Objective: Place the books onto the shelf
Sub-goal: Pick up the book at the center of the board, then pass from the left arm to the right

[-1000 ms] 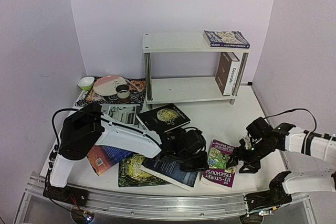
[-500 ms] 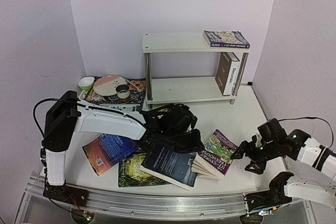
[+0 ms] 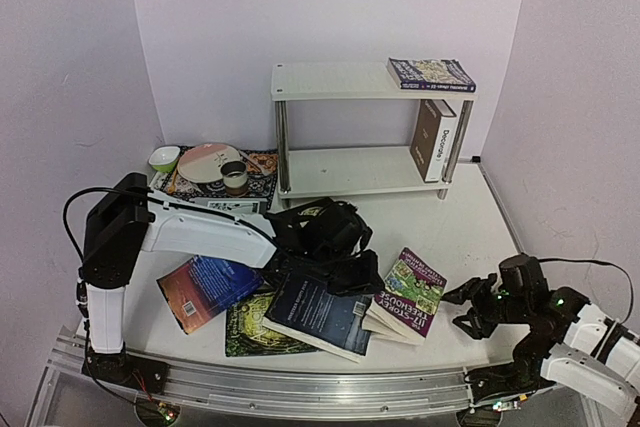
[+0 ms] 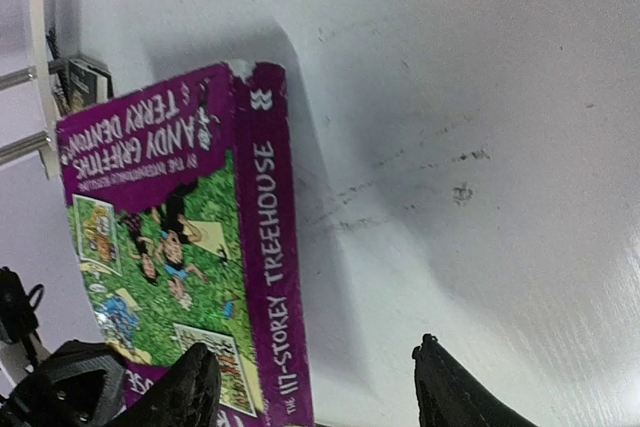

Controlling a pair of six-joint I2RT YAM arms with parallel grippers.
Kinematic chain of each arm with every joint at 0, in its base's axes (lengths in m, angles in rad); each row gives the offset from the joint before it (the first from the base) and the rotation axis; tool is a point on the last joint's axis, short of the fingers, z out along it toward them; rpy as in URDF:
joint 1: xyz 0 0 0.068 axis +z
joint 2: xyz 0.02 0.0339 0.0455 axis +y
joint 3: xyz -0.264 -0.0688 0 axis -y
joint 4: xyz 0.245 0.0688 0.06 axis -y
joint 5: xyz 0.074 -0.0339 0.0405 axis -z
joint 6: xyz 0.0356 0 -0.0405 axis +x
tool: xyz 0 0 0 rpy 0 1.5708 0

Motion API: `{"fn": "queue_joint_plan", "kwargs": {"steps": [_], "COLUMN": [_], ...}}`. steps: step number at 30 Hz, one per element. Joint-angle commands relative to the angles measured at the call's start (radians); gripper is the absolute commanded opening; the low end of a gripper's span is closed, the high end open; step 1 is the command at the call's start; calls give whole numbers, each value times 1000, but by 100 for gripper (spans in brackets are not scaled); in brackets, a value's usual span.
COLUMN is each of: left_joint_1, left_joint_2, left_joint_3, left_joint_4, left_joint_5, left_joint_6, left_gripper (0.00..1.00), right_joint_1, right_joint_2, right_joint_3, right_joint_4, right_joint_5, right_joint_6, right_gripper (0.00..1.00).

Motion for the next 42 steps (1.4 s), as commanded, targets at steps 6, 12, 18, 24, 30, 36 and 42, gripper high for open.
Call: {"fn": "queue_joint_plan", "kwargs": {"steps": [6, 12, 18, 24, 30, 36, 42], "left_joint_1": [26, 29, 29, 32, 33, 33, 32], "left_joint_2": [-85, -90, -92, -92, -97, -95, -84], "left_joint_3": [-27, -52, -70, -70, -76, -76, -81], "left_joint_4": [67, 76, 85, 90, 93, 98, 101], "left_joint_5": [33, 28, 30, 34, 35, 41, 46], "left_joint_6": [-26, -32, -38, -42, -46, -51, -57], "left_gripper": [0, 0, 0, 0, 0, 0, 0], "right_joint_1": [5, 6, 4, 5, 5, 5, 5], "right_joint_2": [83, 224, 271, 281, 329, 359, 303], "right_joint_3": [-42, -60, -46, -74, -88, -75, -81], "right_joint_4": [219, 419, 485, 541, 548, 623, 650], "right_joint_5": [9, -42, -64, -68, -86, -122, -117], "right_joint_6": [68, 87, 87, 105, 84, 67, 96], "right_gripper": [69, 61, 61, 58, 68, 67, 42]}}
